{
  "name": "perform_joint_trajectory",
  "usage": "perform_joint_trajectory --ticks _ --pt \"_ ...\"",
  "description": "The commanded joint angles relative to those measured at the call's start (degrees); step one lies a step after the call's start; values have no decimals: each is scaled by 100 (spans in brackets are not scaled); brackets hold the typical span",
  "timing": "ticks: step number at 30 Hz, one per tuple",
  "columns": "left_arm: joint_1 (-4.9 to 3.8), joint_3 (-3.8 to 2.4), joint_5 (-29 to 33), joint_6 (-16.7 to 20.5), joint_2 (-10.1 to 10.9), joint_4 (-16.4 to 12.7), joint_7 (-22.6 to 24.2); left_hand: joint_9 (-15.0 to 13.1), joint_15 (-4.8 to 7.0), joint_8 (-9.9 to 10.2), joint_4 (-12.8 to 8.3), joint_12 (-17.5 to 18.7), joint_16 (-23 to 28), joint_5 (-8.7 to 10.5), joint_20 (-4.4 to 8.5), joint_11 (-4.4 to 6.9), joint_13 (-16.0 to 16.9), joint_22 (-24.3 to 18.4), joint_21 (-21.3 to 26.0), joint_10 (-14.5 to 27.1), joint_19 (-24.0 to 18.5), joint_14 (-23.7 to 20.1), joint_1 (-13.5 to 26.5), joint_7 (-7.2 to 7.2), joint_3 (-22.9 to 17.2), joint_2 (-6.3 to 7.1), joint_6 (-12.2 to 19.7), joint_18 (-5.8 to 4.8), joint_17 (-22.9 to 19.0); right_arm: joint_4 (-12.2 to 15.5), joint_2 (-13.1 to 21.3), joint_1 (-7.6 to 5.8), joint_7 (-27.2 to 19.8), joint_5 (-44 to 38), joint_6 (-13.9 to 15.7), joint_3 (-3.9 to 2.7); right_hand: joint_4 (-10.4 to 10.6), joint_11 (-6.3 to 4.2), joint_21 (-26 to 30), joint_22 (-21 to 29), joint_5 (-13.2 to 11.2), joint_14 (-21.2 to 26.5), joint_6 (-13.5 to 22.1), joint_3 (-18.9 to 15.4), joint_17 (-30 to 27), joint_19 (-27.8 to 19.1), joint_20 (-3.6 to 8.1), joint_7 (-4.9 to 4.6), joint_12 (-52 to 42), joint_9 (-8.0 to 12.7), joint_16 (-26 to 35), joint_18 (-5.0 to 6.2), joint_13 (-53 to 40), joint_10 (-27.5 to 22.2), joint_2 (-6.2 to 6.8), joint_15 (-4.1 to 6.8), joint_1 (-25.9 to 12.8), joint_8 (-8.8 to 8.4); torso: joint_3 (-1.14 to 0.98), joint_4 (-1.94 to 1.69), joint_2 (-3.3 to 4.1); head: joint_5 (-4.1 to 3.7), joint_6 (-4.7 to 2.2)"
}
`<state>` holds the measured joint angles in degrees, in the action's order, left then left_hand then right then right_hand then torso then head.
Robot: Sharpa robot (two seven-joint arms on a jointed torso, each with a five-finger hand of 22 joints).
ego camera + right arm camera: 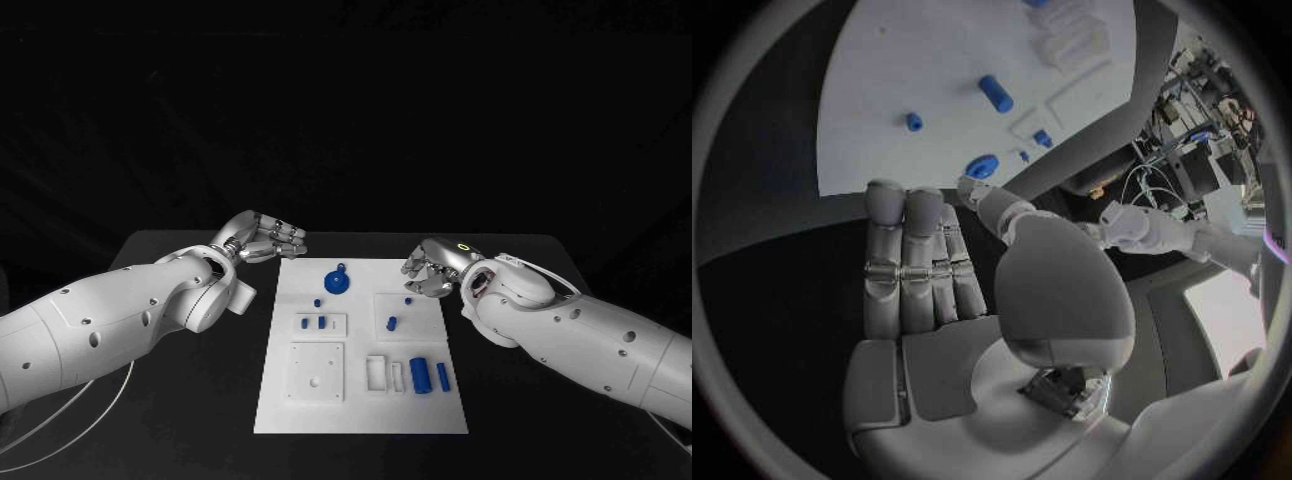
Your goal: Assemble the parts on the task board
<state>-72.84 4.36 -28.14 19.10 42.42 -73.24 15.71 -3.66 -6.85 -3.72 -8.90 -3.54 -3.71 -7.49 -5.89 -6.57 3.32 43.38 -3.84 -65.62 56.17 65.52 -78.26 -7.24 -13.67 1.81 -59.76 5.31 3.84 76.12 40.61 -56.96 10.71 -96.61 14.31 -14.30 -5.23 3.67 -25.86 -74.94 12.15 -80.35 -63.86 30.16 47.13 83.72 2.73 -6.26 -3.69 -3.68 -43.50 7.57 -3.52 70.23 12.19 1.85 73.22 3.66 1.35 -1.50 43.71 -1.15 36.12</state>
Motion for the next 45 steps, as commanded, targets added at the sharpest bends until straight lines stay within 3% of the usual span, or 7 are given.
perform_joint_trajectory --ticks 1,4,10,14,20,26,45 --pt "-14 -12 1350 -380 75 -180 504 6 -51 10 -26 6 10 -50 -58 -1 0 -493 20 -5 -46 -149 -8 -14 36 -75 -3 72 -14 -74 -44 40 326 -706 -176 62 5 23 8 -29 -49 -54 -30 30 -20 54 20 -8 24 3 -9 49 8 -68 65 -11 -23 -8 12 -4 3 -19 3" --pt "-15 -14 1558 -459 120 -284 545 7 -128 10 -26 8 30 -22 -129 -20 1 -953 30 53 -147 -372 34 -9 73 -80 4 55 -31 -164 -100 81 369 -804 -191 122 12 37 60 -8 -78 -48 -6 36 -34 40 7 -10 26 4 -5 59 9 -120 83 -27 -28 -9 8 -2 6 -20 -4" --pt "-16 -16 1738 -572 159 -401 588 7 -178 8 -20 5 26 294 -204 -25 3 -1555 23 190 -88 -465 54 23 335 -73 44 80 -27 -381 -231 129 435 -956 -101 231 7 65 105 26 -151 -44 22 57 -63 41 -12 -21 27 5 -5 89 9 -224 126 -42 -21 -9 10 -5 10 -19 -4" --pt "-16 -16 1779 -634 173 -436 607 7 -207 10 1 5 18 456 -239 -38 3 -2295 6 246 26 -542 -75 13 1088 -198 84 82 -24 -526 -323 139 452 -1007 -20 290 2 66 123 50 -216 -48 16 131 -88 45 -18 -27 27 5 -11 106 10 -219 147 -42 -21 -8 4 0 11 -12 1" --pt "-16 -16 1796 -737 177 -465 630 7 -282 11 25 -14 29 467 -315 -37 1 -3086 6 461 128 -717 -194 27 1714 -344 155 136 -36 -711 -466 147 452 -1049 85 358 1 66 122 74 -251 -52 10 235 -118 51 -24 -33 27 5 -22 119 10 -210 158 -50 -22 -9 -2 -7 14 -8 1" --pt "-16 -16 1800 -801 174 -488 648 7 -269 10 2 6 26 466 -296 -45 1 -3677 -30 453 269 -691 -211 19 1830 -413 157 120 -35 -861 -579 151 436 -1064 143 404 2 65 118 87 -284 -48 8 319 -138 50 -24 -34 27 4 -31 128 10 -206 162 -44 -34 -8 -4 1 14 1 15" --pt "-16 -15 1817 -848 159 -492 638 8 -230 10 -13 3 24 454 -261 -123 1 -3860 -61 438 339 -601 -211 -38 1803 -459 112 98 -33 -1103 -777 160 348 -1004 98 492 -77 -26 -102 25 -577 -81 -286 831 -150 70 11 23 23 -9 -83 89 6 108 -40 -3 -39 2 3 7 6 6 45"
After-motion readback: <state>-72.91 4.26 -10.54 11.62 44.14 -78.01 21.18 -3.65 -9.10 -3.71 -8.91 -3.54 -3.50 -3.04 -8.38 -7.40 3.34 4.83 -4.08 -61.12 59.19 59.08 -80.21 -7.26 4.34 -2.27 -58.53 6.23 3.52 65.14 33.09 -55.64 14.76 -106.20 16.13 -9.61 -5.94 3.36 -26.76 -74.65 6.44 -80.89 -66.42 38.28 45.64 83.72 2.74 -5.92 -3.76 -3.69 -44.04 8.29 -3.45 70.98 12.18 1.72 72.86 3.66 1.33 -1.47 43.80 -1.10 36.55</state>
